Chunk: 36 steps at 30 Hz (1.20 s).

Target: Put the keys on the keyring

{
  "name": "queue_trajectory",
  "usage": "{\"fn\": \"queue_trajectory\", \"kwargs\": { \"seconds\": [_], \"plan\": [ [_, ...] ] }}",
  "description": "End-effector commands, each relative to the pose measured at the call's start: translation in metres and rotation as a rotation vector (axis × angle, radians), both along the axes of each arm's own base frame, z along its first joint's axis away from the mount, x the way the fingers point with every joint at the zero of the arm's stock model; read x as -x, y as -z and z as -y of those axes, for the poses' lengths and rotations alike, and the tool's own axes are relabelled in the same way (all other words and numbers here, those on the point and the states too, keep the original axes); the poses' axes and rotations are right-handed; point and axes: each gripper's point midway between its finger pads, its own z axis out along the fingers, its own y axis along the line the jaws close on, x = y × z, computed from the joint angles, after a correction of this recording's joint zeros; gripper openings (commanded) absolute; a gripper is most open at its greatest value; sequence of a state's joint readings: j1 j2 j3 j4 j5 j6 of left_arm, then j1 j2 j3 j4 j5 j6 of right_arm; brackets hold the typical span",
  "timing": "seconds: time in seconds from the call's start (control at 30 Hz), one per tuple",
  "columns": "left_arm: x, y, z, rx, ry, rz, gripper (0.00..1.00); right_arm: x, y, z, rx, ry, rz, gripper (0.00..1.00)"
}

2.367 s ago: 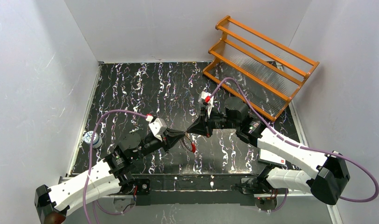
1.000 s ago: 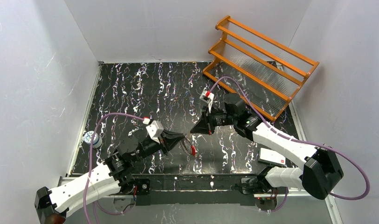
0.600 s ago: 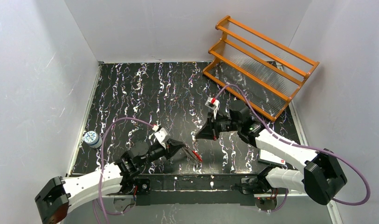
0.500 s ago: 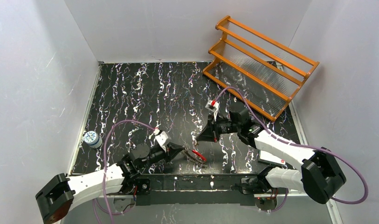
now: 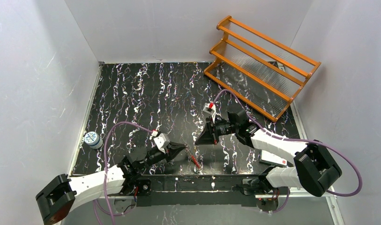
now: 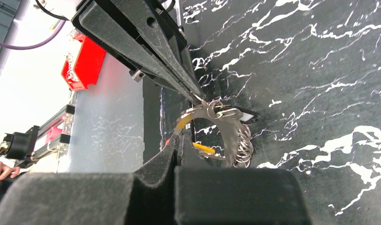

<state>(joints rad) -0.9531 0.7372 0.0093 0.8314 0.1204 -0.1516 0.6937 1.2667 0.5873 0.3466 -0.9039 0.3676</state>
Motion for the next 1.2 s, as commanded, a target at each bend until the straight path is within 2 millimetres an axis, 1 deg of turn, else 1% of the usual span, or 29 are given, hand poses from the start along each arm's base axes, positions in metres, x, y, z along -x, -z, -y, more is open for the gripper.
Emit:
{"fn": "queue_trajectory", "kwargs": {
  "seconds": [0.0,0.07,0.1,0.2,0.3,0.4,0.5,0.57,0.73,0.83,1.0,1.17],
  "plan": [
    [0.0,-0.02,-0.001,0.04,0.008,0.108,0.0,-0.009,-0.037,-0.009,-0.083,-0.03,0.109,0.01],
    [0.001,-0.021,0.0,0.039,0.021,0.117,0.0,-0.01,-0.045,-0.009,-0.093,-0.033,0.136,0.01],
    [0.0,-0.031,0.003,0.055,0.025,0.129,0.0,-0.011,-0.05,-0.01,-0.098,-0.038,0.15,0.01],
    [0.001,-0.034,0.008,0.052,0.045,0.126,0.0,-0.01,-0.058,-0.01,-0.108,-0.055,0.167,0.01],
    [0.002,-0.027,0.012,0.027,0.062,0.103,0.0,-0.011,-0.052,-0.012,-0.103,-0.064,0.153,0.01],
    [0.003,-0.025,0.014,0.02,0.074,0.094,0.0,-0.012,-0.041,-0.014,-0.086,-0.077,0.13,0.01],
    [0.004,-0.03,0.014,0.034,0.08,0.104,0.0,-0.012,-0.032,-0.015,-0.069,-0.091,0.122,0.01],
    [0.005,-0.034,0.013,0.048,0.081,0.115,0.0,-0.011,-0.029,-0.016,-0.066,-0.104,0.123,0.01],
    [0.007,-0.045,0.013,0.081,0.084,0.125,0.0,-0.01,-0.035,-0.018,-0.072,-0.124,0.135,0.01],
    [0.007,-0.052,0.014,0.095,0.086,0.133,0.0,-0.011,-0.042,-0.018,-0.08,-0.117,0.151,0.01],
    [0.004,-0.06,0.017,0.098,0.084,0.134,0.0,-0.008,-0.052,-0.018,-0.103,-0.138,0.166,0.01],
    [0.002,-0.063,0.021,0.097,0.086,0.125,0.0,-0.006,-0.047,-0.017,-0.095,-0.144,0.162,0.01]
  ]
}}
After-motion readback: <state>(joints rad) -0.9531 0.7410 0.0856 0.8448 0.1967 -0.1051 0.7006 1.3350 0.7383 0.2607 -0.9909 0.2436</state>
